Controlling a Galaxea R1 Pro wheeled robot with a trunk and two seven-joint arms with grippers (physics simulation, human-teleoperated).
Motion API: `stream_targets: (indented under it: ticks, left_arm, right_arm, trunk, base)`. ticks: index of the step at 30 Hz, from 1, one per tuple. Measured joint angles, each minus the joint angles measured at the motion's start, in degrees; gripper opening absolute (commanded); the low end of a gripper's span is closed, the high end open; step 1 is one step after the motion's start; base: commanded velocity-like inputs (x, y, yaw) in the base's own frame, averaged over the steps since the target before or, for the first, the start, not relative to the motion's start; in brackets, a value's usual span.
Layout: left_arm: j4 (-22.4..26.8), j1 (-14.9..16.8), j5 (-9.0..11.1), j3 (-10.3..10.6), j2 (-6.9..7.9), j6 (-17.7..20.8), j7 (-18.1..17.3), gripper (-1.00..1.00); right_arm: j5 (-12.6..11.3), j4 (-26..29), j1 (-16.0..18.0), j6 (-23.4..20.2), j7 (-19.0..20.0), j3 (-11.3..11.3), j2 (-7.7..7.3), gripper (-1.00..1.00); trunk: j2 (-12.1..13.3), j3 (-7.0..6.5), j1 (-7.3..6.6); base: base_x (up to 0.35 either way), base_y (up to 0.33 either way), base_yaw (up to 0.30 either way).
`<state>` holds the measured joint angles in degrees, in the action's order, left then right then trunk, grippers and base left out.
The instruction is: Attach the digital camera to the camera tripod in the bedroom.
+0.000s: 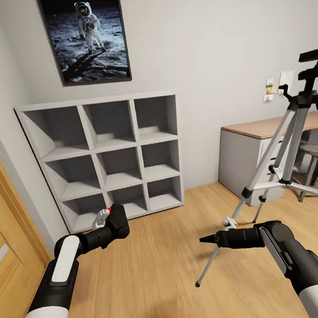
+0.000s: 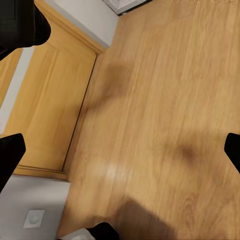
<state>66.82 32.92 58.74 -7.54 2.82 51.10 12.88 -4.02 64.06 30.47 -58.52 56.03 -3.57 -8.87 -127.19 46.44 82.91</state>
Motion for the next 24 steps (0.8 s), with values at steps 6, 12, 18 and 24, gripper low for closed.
stream_targets:
  ticks: [6, 12, 18, 24]
  left_arm:
    - [0.0, 0.0, 0.0, 0.0, 0.00, 0.0, 0.1, -1.00]
    - [0.0, 0.0, 0.0, 0.0, 0.00, 0.0, 0.1, -1.00]
    - [0.0, 0.0, 0.0, 0.0, 0.00, 0.0, 0.1, -1.00]
    - [-0.1, 0.0, -0.1, 0.0, -0.06, 0.0, 0.1, -1.00]
  right_arm:
    - [0.0, 0.0, 0.0, 0.0, 0.0, 0.0, 0.00, 1.00]
    - [0.0, 0.0, 0.0, 0.0, 0.0, 0.1, 0.00, 1.00]
    - [0.0, 0.0, 0.0, 0.0, 0.0, 0.1, 0.00, 1.00]
    - [0.0, 0.0, 0.0, 0.0, 0.0, 0.0, 0.00, 1.00]
  trunk:
    - [2.4, -1.08, -1.32]
    - [4.8, -2.15, -2.64]
    - [7.2, -3.23, -3.95]
    - [9.6, -4.31, -5.27]
  base:
    - [0.000, 0.000, 0.000]
    - [0.000, 0.000, 0.000]
    - [0.000, 0.000, 0.000]
    - [0.000, 0.000, 0.000]
